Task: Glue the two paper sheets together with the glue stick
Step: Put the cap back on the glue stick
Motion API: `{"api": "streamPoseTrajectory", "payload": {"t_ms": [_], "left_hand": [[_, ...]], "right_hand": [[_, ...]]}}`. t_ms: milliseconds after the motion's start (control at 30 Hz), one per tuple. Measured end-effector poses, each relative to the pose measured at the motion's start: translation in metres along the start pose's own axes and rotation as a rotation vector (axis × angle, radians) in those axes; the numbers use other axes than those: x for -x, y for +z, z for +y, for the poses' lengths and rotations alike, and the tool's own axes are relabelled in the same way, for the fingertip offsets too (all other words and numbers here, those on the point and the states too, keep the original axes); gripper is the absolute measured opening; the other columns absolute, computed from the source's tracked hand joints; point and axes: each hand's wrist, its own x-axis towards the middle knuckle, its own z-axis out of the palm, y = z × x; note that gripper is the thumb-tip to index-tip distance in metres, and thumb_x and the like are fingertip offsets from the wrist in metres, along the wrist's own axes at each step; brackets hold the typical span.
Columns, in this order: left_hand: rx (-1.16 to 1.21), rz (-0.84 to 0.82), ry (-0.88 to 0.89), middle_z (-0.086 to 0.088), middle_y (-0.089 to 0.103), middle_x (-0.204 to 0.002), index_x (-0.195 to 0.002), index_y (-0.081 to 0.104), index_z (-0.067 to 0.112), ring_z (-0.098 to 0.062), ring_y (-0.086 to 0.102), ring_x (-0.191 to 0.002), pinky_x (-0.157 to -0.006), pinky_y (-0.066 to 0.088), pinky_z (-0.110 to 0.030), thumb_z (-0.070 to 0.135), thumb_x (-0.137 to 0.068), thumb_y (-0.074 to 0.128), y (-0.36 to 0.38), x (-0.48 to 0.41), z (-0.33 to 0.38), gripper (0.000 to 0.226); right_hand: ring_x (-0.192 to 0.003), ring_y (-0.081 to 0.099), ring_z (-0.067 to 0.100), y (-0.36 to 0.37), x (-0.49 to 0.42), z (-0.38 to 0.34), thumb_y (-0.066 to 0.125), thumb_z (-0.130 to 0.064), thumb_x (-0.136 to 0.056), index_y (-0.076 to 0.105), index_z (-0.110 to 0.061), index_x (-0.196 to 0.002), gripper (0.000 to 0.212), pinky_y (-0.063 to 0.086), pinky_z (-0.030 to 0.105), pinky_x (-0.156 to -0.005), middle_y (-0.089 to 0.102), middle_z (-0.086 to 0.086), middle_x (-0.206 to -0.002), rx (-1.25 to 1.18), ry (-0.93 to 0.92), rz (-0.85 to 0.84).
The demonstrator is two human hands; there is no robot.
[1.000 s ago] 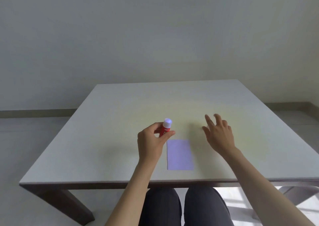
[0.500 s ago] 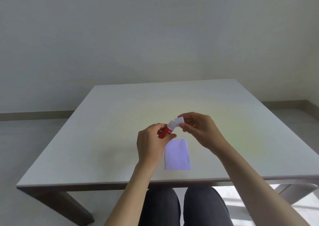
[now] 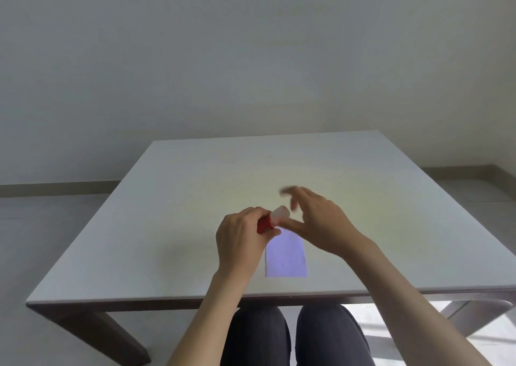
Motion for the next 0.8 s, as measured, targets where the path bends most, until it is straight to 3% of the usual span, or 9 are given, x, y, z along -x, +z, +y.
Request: {"api": "streamPoseTrajectory", "payload": {"t_ms": [33, 100, 167, 233, 300, 400, 467, 633, 800], "left_hand": [[-0.004, 0.011, 0.007, 0.007, 0.073, -0.073, -0.080, 0.071, 0.022, -0.020, 0.064, -0.065, -0.053, 0.028, -0.018, 0.040, -0.067, 0.079, -0.001, -0.001, -0.001, 0.024], [-0.019, 0.013, 0.019, 0.007, 0.074, -0.075, -0.081, 0.071, 0.021, -0.020, 0.064, -0.066, -0.052, 0.027, -0.017, 0.041, -0.066, 0.080, -0.002, -0.003, -0.002, 0.026], [-0.039, -0.010, 0.019, 0.007, 0.073, -0.076, -0.082, 0.070, 0.022, -0.019, 0.064, -0.067, -0.050, 0.023, -0.014, 0.042, -0.067, 0.079, 0.001, 0.001, -0.001, 0.027], [-0.029, -0.035, -0.011, 0.007, 0.073, -0.077, -0.083, 0.070, 0.022, -0.018, 0.064, -0.068, -0.049, 0.022, -0.013, 0.041, -0.067, 0.079, 0.007, 0.008, 0.000, 0.026], [-0.003, -0.045, -0.041, 0.008, 0.072, -0.075, -0.081, 0.069, 0.023, -0.017, 0.063, -0.066, -0.049, 0.026, -0.016, 0.039, -0.066, 0.080, 0.011, 0.012, -0.002, 0.025], [0.091, 0.007, -0.164, 0.006, 0.068, -0.059, -0.069, 0.064, 0.021, -0.015, 0.055, -0.054, -0.047, 0.032, -0.018, 0.037, -0.066, 0.079, 0.013, 0.000, -0.017, 0.022], [0.207, 0.027, -0.305, 0.005, 0.066, -0.052, -0.063, 0.062, 0.017, -0.016, 0.060, -0.055, -0.053, 0.040, -0.024, 0.034, -0.069, 0.076, 0.016, -0.014, -0.030, 0.023], [0.343, 0.090, -0.419, 0.002, 0.067, -0.051, -0.062, 0.059, 0.008, -0.017, 0.060, -0.056, -0.057, 0.043, -0.028, 0.024, -0.071, 0.074, 0.034, -0.040, -0.049, 0.023], [0.334, 0.085, -0.449, 0.015, 0.055, -0.046, -0.060, 0.056, 0.012, -0.001, 0.052, -0.050, -0.050, 0.035, -0.019, 0.022, -0.071, 0.075, 0.051, -0.042, -0.053, 0.025]], "right_hand": [[-0.065, 0.054, 0.006, -0.003, 0.001, 0.001, 0.058, -0.049, -0.083, 0.048, -0.031, -0.120, 0.042, 0.043, 0.020, -0.059, 0.052, -0.014, -0.098, -0.129, -0.063, -0.047], [-0.067, 0.056, 0.008, -0.001, 0.001, 0.002, 0.061, -0.028, -0.087, 0.052, -0.026, -0.122, 0.036, 0.047, 0.022, -0.065, 0.054, -0.012, -0.101, -0.224, -0.124, -0.036], [-0.062, 0.051, 0.014, 0.006, 0.000, -0.004, 0.056, -0.030, -0.090, 0.065, -0.015, -0.093, 0.017, 0.041, 0.027, -0.059, 0.056, -0.007, -0.084, -0.085, -0.039, 0.038], [-0.057, 0.042, 0.023, 0.013, -0.004, -0.007, 0.048, -0.049, -0.090, 0.054, -0.010, -0.064, 0.048, 0.030, 0.029, -0.050, 0.047, 0.000, -0.061, 0.220, 0.069, 0.039], [-0.054, 0.042, 0.028, 0.014, -0.003, -0.006, 0.033, -0.065, -0.088, 0.040, -0.008, -0.051, 0.068, 0.028, 0.030, -0.046, 0.042, 0.004, -0.050, 0.272, 0.147, 0.076], [-0.067, 0.061, 0.033, 0.004, 0.004, 0.000, 0.007, -0.075, -0.074, 0.062, -0.002, -0.068, 0.092, 0.048, 0.035, -0.061, 0.067, 0.013, -0.066, 0.045, 0.239, 0.165], [-0.073, 0.062, 0.033, -0.001, 0.013, 0.009, 0.004, -0.076, -0.070, 0.068, -0.004, -0.083, 0.097, 0.051, 0.036, -0.067, 0.068, 0.015, -0.070, -0.014, 0.265, 0.203], [-0.058, 0.052, 0.024, -0.003, 0.032, 0.023, 0.023, -0.063, -0.087, 0.062, -0.023, -0.080, 0.057, 0.039, 0.033, -0.053, 0.053, -0.001, -0.052, -0.080, 0.291, 0.147], [-0.065, 0.059, 0.017, 0.000, 0.042, 0.032, 0.034, -0.054, -0.092, 0.054, -0.025, -0.124, 0.047, 0.047, 0.032, -0.065, 0.060, -0.001, -0.059, -0.126, 0.265, 0.057]]}}
